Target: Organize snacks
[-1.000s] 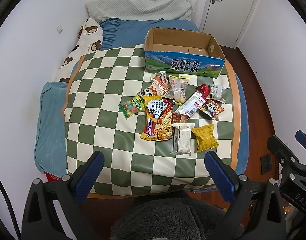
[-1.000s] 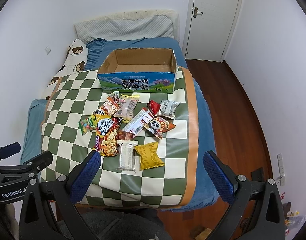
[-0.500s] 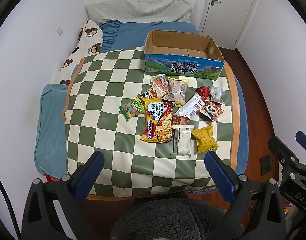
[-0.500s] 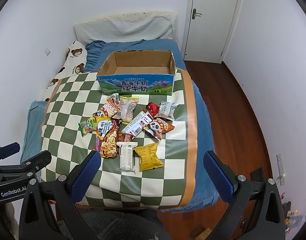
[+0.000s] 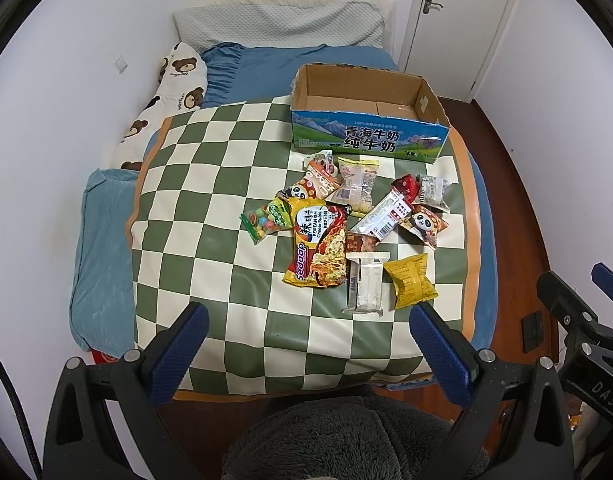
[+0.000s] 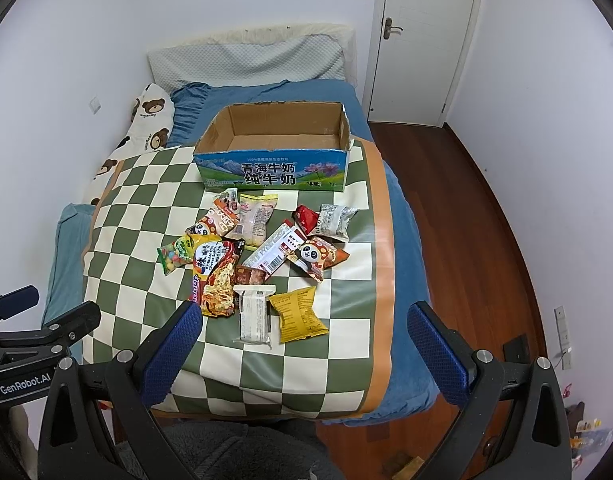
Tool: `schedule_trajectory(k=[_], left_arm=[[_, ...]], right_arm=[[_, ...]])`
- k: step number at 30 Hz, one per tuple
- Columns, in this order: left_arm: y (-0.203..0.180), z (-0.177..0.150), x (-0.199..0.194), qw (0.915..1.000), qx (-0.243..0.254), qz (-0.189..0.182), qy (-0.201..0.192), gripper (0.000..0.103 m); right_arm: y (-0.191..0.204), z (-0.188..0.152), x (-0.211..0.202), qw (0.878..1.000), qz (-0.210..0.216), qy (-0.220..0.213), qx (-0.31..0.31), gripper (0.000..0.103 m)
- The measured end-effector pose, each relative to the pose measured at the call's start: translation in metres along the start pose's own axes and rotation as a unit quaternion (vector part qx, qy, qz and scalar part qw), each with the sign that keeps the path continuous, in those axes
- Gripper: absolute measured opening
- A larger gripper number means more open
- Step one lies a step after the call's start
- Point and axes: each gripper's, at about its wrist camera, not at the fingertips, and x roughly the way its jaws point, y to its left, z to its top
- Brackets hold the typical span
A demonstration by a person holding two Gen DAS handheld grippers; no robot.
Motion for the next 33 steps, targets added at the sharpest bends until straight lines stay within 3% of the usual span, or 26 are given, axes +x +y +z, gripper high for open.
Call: schedule_trajectory(k=[27, 30, 33], left_arm=[[0.002, 0.002, 0.0, 1.0, -0.001, -0.001, 0.001, 0.103], [0.008, 0.006, 0.007, 0.9997, -0.006, 0.018, -0.013, 0.103], [0.022, 0.016, 0.041, 0.9987, -0.008, 0.049, -0.009, 0.103]], right_arm=[[0.005, 0.009, -0.005, 1.0, 0.004, 0.001, 0.008, 0.103], [0.006, 0.01, 0.002, 1.0, 0.009, 0.005, 0.02, 0.103], [0.003, 0.008, 0.032, 0.998, 0.03, 0.02, 0.044, 0.103]])
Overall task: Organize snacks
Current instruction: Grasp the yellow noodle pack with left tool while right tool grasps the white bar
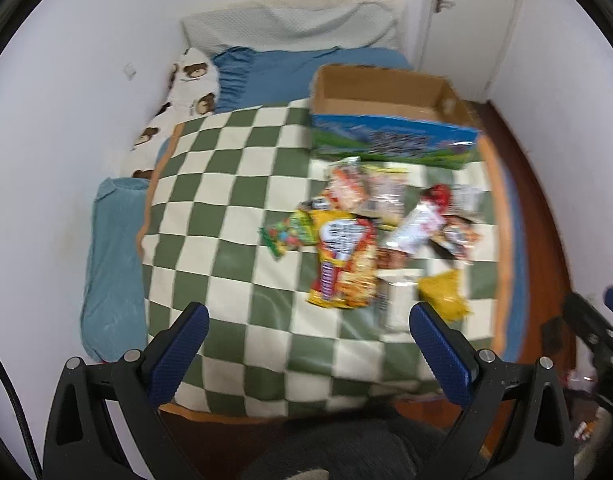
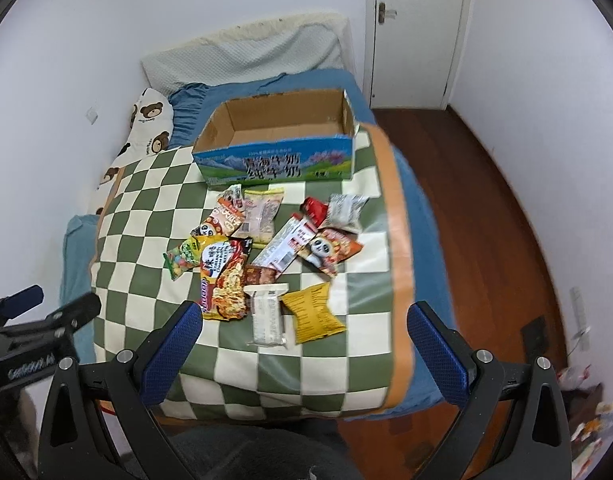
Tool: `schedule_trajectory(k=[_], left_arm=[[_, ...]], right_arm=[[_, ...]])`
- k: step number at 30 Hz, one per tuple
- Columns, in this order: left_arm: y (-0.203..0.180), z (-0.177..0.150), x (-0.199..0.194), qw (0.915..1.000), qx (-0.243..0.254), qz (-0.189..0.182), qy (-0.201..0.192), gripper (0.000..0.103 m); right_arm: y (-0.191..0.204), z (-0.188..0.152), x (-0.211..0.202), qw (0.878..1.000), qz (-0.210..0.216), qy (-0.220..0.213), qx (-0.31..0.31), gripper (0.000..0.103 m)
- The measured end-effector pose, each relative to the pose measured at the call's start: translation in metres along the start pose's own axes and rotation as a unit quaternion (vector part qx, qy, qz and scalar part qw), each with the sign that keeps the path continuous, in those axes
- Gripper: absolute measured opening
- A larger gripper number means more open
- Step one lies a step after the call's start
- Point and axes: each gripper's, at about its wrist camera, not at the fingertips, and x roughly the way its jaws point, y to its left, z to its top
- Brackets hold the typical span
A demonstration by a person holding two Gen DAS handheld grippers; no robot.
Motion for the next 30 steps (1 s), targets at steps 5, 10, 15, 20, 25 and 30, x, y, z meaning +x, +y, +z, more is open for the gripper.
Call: schedule_trajectory(k=[5, 10, 15, 20, 25, 30], left_arm=[[0.008, 0.009, 0.096, 0.9973, 0.024, 0.041, 0.056, 0.103], [0.006, 0.021, 0.171, 0.9922, 0.027, 0.014, 0.121, 0.103], [-0.022, 0.041, 0.232, 0.9852, 0.029, -0.038, 0.165, 0.103], [-0.056, 0.044, 0.29, 0.9747, 0.068, -0.056, 0.205, 0.103], [-0.079, 0.036, 0.312, 0.9711, 0.108, -0.077, 0.198, 0.086], [-0.07, 0.027, 0.297, 0.9751, 0.105, -0.077, 0.18, 0.077]], right_arm=[[-0.001, -0.005, 0.083, 0.998, 0.028, 0.048, 0.019, 0.103], [0.008, -0.022, 0.175, 0.993, 0.044, 0.107, 0.028, 0.099], [0.009, -0.043, 0.242, 0.986, 0.057, 0.15, 0.048, 0.094], [0.001, -0.056, 0.27, 0.981, 0.057, 0.162, 0.086, 0.091], [0.015, -0.063, 0.284, 0.982, 0.057, 0.166, 0.062, 0.091], [0.024, -0.074, 0.304, 0.979, 0.067, 0.18, 0.068, 0.091]])
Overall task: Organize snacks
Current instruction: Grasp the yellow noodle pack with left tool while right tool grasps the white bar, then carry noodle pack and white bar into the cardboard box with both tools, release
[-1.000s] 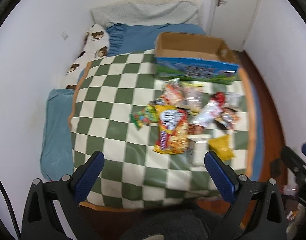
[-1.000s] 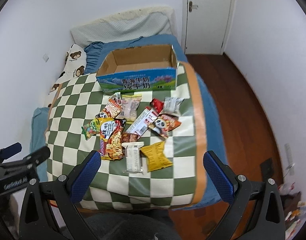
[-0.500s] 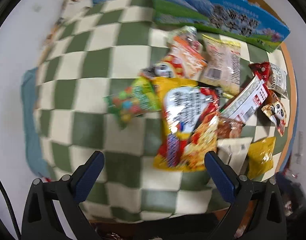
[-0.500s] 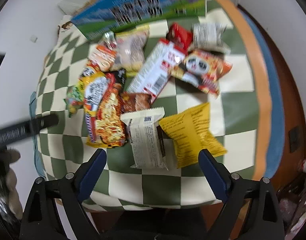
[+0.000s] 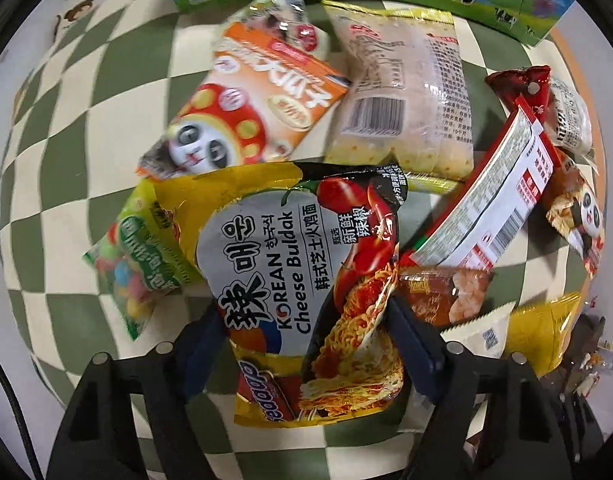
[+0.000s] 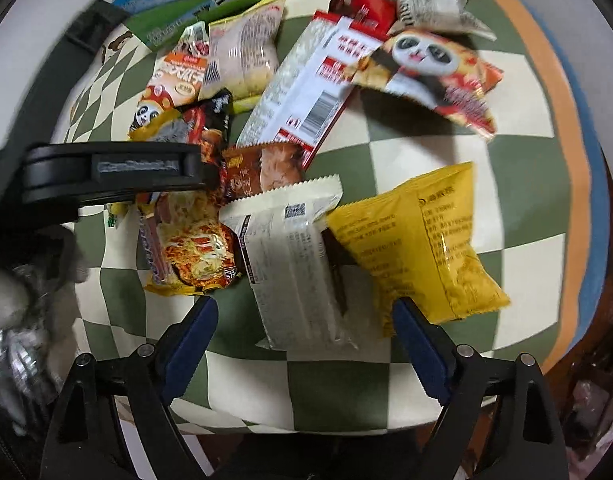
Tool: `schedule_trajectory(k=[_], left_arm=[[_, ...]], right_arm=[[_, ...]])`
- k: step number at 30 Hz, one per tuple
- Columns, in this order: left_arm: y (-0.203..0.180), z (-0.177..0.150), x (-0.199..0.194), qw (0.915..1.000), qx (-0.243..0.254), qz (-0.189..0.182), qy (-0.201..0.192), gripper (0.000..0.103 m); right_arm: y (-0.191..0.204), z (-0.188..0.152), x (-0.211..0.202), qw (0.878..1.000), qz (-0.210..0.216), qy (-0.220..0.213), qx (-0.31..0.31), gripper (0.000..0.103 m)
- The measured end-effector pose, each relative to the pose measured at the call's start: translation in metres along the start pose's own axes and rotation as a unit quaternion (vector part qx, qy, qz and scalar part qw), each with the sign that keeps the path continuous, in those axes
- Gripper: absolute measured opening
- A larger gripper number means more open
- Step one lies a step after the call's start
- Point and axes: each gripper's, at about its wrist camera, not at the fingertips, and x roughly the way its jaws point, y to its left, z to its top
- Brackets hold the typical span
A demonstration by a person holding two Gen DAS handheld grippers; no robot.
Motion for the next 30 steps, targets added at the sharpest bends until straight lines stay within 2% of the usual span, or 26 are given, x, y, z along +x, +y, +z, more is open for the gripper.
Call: schedule_trajectory(k=[6, 7, 9, 11, 13, 15, 18, 21, 24, 28, 30], left_arm=[[0.018, -0.056, 0.004, 0.9997, -0.016, 0.011, 0.017, 0.072], [0.022, -0.064, 0.007, 0.9995, -0.021, 0.011, 0.02, 0.072], [0.027, -0.073, 0.013, 0.9993, -0.029, 0.001, 0.025, 0.076], [0.027, -0.069, 0.021, 0.9992, -0.029, -0.005, 0.028, 0.081], [0.03, -0.065, 0.025, 0.999, -0.03, -0.01, 0.032, 0.083], [0.029, -0.063, 0.034, 0.9991, -0.024, 0.001, 0.035, 0.085], [0.018, -0.07, 0.046, 0.9994, -0.03, -0.005, 0.019, 0.083], [0.025, -0.092, 0.039, 0.9995, -0.026, -0.001, 0.018, 0.083], [0.033, -0.102, 0.054, 0.9995, -0.022, -0.003, 0.023, 0.085], [0.034, -0.103, 0.083, 0.9989, -0.028, -0.012, 0.035, 0.087], [0.032, -0.103, 0.087, 0.9988, -0.034, -0.011, 0.035, 0.083]], right_arm=[[0.019, 0.0, 0.015, 1.0, -0.001, 0.005, -0.03, 0.088], [0.021, 0.0, 0.018, 0.999, 0.002, 0.006, -0.034, 0.08], [0.025, 0.002, 0.031, 0.999, -0.002, 0.021, -0.039, 0.07], [0.025, 0.003, 0.042, 0.998, -0.025, 0.031, -0.04, 0.068], [0.024, 0.002, 0.054, 0.998, -0.028, 0.037, -0.04, 0.061], [0.024, 0.0, 0.056, 0.998, -0.029, 0.039, -0.044, 0.059], [0.03, -0.01, 0.057, 0.996, -0.038, 0.059, -0.059, 0.059], [0.032, -0.025, 0.063, 0.994, -0.041, 0.076, -0.064, 0.059], [0.03, -0.034, 0.071, 0.994, -0.04, 0.079, -0.058, 0.061], [0.03, -0.032, 0.079, 0.996, -0.04, 0.075, -0.04, 0.062], [0.029, -0.024, 0.084, 0.996, -0.038, 0.074, -0.033, 0.062]])
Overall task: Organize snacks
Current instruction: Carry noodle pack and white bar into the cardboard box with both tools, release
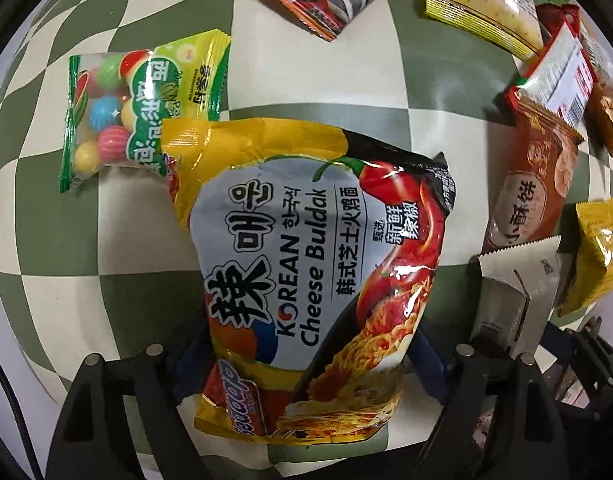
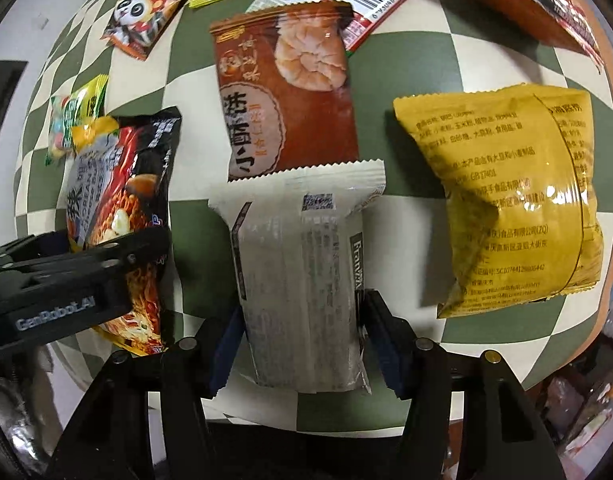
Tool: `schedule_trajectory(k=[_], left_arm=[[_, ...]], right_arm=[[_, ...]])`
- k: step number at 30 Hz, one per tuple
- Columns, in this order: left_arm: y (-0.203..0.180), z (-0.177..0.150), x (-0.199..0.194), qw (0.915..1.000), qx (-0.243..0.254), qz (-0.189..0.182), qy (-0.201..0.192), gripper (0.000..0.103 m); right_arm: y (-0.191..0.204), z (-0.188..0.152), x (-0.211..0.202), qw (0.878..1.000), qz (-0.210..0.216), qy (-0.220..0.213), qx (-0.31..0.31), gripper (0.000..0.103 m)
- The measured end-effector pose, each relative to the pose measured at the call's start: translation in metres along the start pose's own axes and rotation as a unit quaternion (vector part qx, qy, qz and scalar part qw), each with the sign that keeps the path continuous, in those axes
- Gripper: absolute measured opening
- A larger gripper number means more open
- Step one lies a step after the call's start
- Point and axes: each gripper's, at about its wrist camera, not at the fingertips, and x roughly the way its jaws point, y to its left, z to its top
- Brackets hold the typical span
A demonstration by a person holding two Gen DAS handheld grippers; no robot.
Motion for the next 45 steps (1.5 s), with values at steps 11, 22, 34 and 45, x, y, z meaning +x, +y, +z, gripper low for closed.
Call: schedule_trajectory(k=[11, 22, 34, 45], left_arm=[[0.007, -0.016, -0.059, 0.9977, -0.004, -0.016, -0.065, 0.083], [-0.014, 0.072, -0.217, 0.9839, 0.002, -0.074, -0.162, 0.083], [-0.028, 0.328, -0.25, 0.9883, -0.016, -0.07, -0.134, 0.083], [-0.017, 0.415, -0.137, 0.9976, -0.029, -0.061, 0.014, 0.083]], right_arm=[[-0.032, -0.02, -0.049, 0.999, 0.027, -0.028, 0.013, 0.057], [-0.049, 0.054, -0.21, 0.985, 0.094, -0.144, -0.011, 0.057], [-0.061, 0.31, -0.253, 0.97, 0.063, -0.234, -0.035, 0.057], [-0.067, 0.427, -0.177, 0.988, 0.048, -0.136, -0.047, 0.058]])
